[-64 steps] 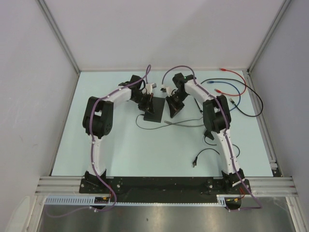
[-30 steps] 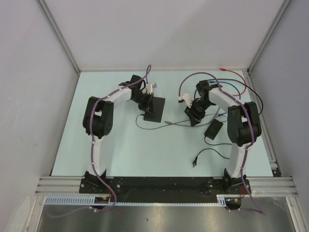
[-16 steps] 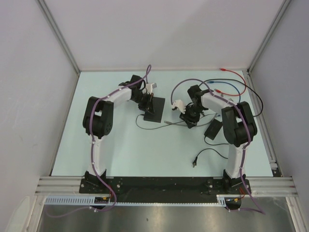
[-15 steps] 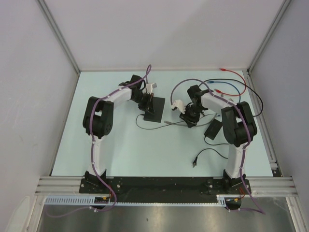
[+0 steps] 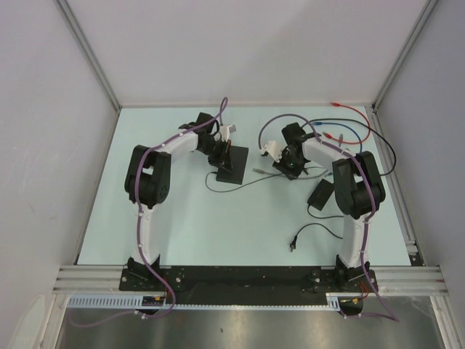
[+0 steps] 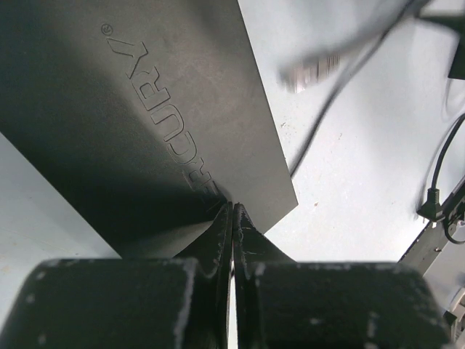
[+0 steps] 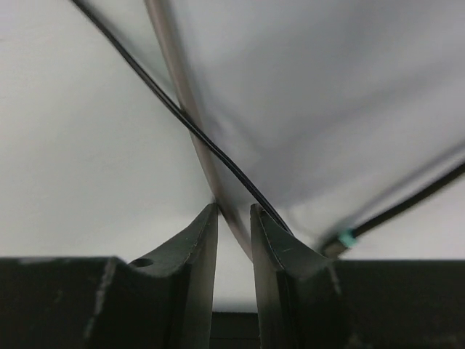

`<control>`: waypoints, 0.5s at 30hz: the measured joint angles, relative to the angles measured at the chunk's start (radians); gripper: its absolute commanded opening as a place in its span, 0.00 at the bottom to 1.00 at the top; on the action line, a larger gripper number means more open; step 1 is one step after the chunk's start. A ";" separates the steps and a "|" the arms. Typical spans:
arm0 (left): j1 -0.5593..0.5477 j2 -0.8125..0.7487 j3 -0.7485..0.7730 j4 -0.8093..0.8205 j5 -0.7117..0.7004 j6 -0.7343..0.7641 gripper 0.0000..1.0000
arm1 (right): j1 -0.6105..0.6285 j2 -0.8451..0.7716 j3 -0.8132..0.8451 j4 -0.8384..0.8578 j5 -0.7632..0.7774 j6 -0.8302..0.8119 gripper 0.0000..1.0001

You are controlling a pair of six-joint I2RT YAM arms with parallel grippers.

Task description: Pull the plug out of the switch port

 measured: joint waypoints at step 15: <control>0.000 0.000 0.001 0.000 0.001 0.000 0.06 | -0.138 0.032 0.209 -0.079 -0.001 0.115 0.50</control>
